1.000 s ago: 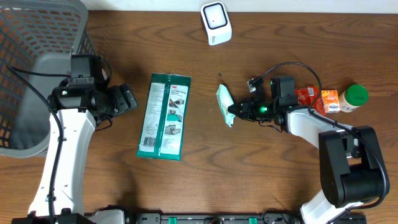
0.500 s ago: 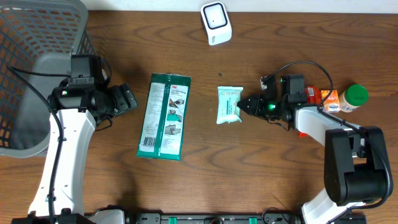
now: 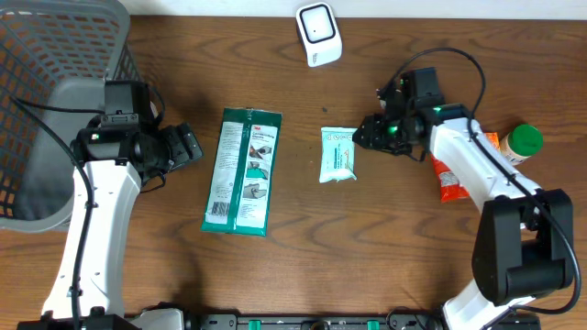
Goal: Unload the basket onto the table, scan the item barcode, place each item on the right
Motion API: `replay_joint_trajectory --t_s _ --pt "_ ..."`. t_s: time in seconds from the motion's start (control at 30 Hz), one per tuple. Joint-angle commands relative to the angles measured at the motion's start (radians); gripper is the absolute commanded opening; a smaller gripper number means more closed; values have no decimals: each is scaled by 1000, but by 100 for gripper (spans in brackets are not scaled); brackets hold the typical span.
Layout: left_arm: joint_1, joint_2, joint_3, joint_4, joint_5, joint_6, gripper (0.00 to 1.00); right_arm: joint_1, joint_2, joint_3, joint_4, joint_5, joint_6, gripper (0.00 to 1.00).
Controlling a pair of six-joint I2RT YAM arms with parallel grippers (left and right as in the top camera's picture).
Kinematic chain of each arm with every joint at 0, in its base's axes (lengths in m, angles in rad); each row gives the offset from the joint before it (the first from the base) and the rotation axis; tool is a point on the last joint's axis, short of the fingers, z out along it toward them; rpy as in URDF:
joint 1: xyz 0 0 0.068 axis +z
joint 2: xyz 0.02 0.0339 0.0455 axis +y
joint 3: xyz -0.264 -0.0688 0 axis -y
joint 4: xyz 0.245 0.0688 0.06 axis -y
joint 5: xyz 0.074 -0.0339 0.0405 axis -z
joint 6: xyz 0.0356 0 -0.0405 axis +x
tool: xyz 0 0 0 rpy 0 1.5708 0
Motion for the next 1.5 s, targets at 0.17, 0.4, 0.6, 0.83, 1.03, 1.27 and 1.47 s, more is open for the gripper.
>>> replay_joint_trajectory --t_s 0.17,0.4,0.6,0.83,1.03,1.27,1.47 --pt "3 -5 2 -3 -10 5 95 100 60 -50 97 152 43 52" --pt "3 -5 2 -3 -10 5 95 187 95 -51 124 342 108 52" --pt "3 -5 2 -3 -10 5 95 227 96 -55 124 429 163 54" --pt "3 -5 2 -3 -10 5 95 217 117 -66 131 433 223 58" --pt "3 -5 2 -3 -10 5 95 226 168 -66 137 401 222 45" --pt "3 -5 2 -3 -10 5 95 211 150 -65 135 401 212 21" --pt "3 -5 2 -3 -10 5 95 186 78 -65 123 394 163 1"
